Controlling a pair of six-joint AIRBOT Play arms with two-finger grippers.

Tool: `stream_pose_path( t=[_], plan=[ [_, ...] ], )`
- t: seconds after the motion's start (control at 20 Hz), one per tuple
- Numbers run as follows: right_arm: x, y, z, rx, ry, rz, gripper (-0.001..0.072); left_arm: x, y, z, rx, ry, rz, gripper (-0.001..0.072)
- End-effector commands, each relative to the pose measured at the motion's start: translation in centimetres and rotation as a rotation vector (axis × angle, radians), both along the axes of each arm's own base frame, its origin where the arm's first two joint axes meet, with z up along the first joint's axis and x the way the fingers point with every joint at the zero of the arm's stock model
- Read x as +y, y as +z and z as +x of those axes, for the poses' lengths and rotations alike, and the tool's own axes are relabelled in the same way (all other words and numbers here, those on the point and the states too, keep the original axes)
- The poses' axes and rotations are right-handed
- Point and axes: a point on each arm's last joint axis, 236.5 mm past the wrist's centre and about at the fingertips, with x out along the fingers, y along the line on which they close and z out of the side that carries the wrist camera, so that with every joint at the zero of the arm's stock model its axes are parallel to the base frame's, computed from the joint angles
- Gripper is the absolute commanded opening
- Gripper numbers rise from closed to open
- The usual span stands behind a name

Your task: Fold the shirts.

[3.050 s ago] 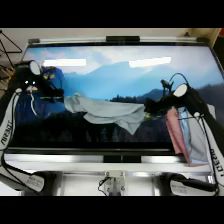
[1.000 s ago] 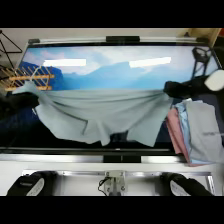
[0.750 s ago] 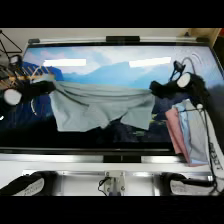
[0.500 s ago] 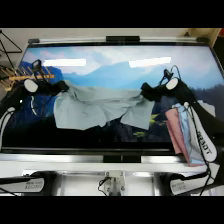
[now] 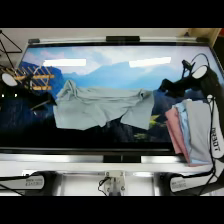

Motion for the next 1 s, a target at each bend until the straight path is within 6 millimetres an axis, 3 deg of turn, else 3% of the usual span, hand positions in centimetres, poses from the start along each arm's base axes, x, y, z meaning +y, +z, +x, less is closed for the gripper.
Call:
stream_pose_path(
  t=[0.0,0.15,0.25,0.4,0.45,0.55,0.6,0.65,0.7,0.8,0.85,0.95],
  plan=[
    [-1.4,-2.3,-3.0,0.148,0.068,-0.010,0.0593,-1.7,-4.2,-7.0,0.147,0.026,-0.097,0.0665],
    [0.2,-4.2,-2.6,0.172,0.077,0.026,0.0593,-3.9,-6.6,-6.6,0.093,0.121,-0.184,0.0673],
    [1.1,-5.4,-2.3,0.174,0.094,0.028,0.0669,-4.1,-7.3,-5.2,0.036,0.176,-0.191,0.0671],
    [2.0,-6.6,-1.4,0.156,0.109,0.027,0.0670,-4.7,-7.8,-4.3,0.007,0.176,-0.180,0.0650],
    [2.3,-7.1,-1.2,0.152,0.109,0.027,0.0670,-4.9,-8.0,-4.3,0.013,0.173,-0.180,0.0595],
    [2.8,-7.9,-0.6,0.142,0.103,0.033,0.0669,-5.1,-8.4,-4.5,0.027,0.173,-0.181,0.0383],
    [3.3,-8.2,-0.2,0.131,0.100,0.037,0.0669,-5.0,-8.4,-4.5,0.028,0.175,-0.181,0.0360],
    [3.4,-8.6,0.2,0.119,0.097,0.031,0.0669,-5.0,-8.3,-4.4,0.023,0.170,-0.180,0.0170],
    [3.6,-8.9,0.7,0.106,0.091,0.028,0.0669,-4.9,-8.1,-4.3,0.012,0.158,-0.178,0.0072],
    [4.1,-9.6,1.3,0.089,0.080,0.027,0.0666,-4.9,-7.6,-3.8,-0.019,0.128,-0.173,0.0038],
    [4.7,-9.8,1.5,0.088,0.079,0.041,0.0598,-4.8,-7.2,-3.5,-0.042,0.102,-0.169,0.0038],
    [6.5,-9.9,1.1,0.104,0.099,0.099,0.0239,-4.7,-6.3,-2.7,-0.073,0.092,-0.165,0.0038]
  ],
)
